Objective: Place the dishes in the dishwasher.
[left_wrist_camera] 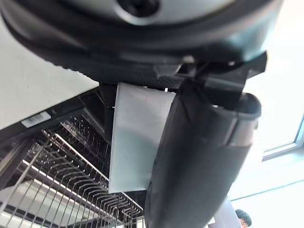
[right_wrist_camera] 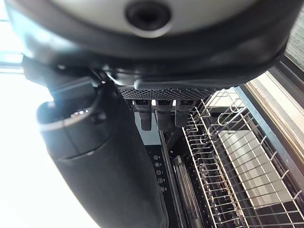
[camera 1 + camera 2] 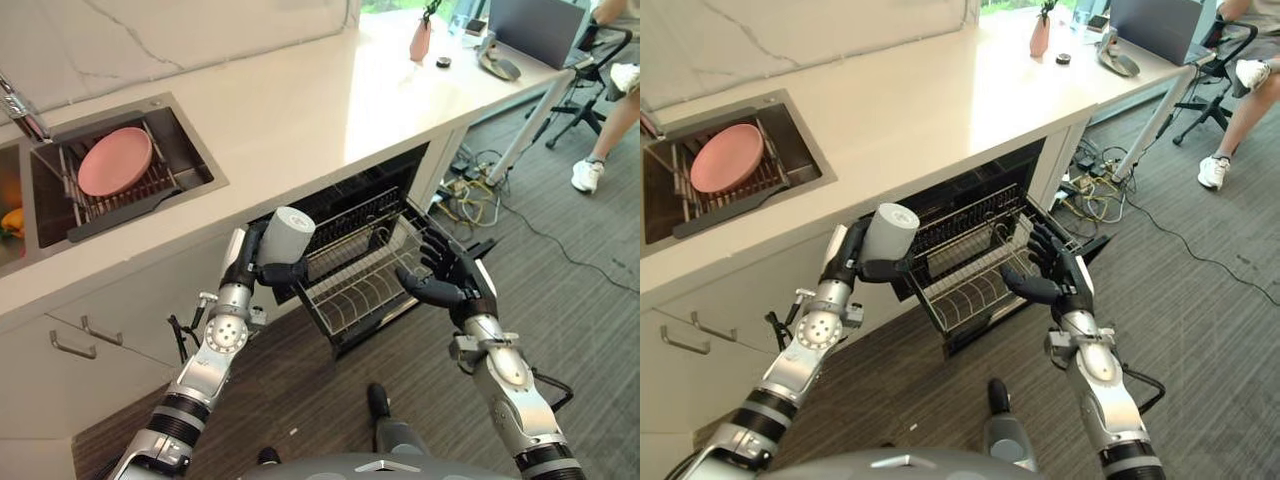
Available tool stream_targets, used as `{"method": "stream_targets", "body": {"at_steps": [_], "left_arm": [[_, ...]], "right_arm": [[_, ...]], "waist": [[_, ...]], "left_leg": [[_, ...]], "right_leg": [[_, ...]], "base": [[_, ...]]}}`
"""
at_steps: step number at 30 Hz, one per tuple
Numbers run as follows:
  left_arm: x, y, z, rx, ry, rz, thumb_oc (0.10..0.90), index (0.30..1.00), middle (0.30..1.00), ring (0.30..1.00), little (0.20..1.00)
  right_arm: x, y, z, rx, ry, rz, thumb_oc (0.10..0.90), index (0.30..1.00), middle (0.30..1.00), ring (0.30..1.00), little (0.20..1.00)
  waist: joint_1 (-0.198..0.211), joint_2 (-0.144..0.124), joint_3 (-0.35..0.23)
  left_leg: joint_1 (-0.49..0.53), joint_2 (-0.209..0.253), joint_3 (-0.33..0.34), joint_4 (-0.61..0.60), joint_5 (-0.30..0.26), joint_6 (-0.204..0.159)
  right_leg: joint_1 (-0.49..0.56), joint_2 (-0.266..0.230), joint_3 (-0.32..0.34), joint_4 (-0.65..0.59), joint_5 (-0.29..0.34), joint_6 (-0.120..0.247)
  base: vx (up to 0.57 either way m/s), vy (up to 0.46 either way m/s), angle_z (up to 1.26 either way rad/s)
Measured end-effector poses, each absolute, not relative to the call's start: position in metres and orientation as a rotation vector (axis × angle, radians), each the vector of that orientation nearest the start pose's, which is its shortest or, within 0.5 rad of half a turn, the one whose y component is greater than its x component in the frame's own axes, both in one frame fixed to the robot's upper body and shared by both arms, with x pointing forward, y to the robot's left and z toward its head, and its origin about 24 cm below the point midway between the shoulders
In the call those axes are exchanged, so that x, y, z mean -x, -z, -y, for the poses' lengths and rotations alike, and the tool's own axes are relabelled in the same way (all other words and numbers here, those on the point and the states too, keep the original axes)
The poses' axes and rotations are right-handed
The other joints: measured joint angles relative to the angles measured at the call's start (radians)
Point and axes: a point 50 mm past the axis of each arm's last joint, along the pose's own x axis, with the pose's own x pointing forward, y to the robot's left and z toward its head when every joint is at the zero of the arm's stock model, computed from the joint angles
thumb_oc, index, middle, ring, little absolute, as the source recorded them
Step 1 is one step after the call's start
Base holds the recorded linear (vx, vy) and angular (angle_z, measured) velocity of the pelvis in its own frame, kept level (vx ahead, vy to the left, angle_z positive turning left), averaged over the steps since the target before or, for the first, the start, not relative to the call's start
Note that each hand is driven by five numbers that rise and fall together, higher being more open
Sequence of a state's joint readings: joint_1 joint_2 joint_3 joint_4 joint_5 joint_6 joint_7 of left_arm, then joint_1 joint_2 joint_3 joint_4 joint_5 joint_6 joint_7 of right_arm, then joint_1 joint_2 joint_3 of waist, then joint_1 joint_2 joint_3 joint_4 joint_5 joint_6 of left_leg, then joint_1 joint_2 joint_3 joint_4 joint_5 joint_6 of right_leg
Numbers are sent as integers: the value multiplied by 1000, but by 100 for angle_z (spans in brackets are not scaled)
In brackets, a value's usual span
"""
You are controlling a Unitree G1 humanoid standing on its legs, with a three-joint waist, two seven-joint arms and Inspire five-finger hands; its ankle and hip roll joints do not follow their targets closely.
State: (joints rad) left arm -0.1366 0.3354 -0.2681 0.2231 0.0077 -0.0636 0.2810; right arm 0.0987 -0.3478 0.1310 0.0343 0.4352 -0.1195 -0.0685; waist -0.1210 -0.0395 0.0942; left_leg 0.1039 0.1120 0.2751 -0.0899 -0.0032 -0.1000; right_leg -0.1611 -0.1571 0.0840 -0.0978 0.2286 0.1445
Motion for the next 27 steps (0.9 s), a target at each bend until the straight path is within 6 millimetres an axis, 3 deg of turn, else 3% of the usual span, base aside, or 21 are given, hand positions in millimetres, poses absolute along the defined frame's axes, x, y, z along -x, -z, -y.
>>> {"method": "stream_targets", "body": {"at_steps": [6, 16, 23, 27], "left_arm": [[-281, -25, -153, -370, -24, -17, 400, 300, 300, 300, 300], [-305, -54, -116, -354, 28, 108, 400, 300, 300, 300, 300], [-317, -65, -110, -357, 0, 142, 400, 300, 300, 300, 300], [-315, -63, -102, -340, -5, 143, 400, 300, 300, 300, 300]], "right_arm": [[-234, -45, 166, -123, -143, 21, 800, 900, 900, 900, 900], [-245, -71, 152, -145, -221, 122, 800, 900, 900, 900, 900], [-256, -81, 132, -177, -238, 150, 800, 900, 900, 900, 900], [-263, -87, 126, -238, -230, 156, 800, 900, 900, 900, 900]], "waist": [[-38, -1, 1], [-71, 10, -8], [-88, 27, -12], [-73, 32, -16]], "left_leg": [[35, 9, 47, -1, -10, -9], [59, 5, 87, -1, -14, -11], [72, 3, 103, -1, -16, -8], [71, 4, 102, -2, -18, -4]], "right_leg": [[2, 22, 39, -1, 1, 1], [1, 24, 51, -1, 10, 4], [-1, 30, 74, -1, 13, 5], [0, 30, 73, -1, 10, 1]], "base": [[19, -5, -25], [29, -6, -12], [11, 1, -10], [0, 0, 0]]}}
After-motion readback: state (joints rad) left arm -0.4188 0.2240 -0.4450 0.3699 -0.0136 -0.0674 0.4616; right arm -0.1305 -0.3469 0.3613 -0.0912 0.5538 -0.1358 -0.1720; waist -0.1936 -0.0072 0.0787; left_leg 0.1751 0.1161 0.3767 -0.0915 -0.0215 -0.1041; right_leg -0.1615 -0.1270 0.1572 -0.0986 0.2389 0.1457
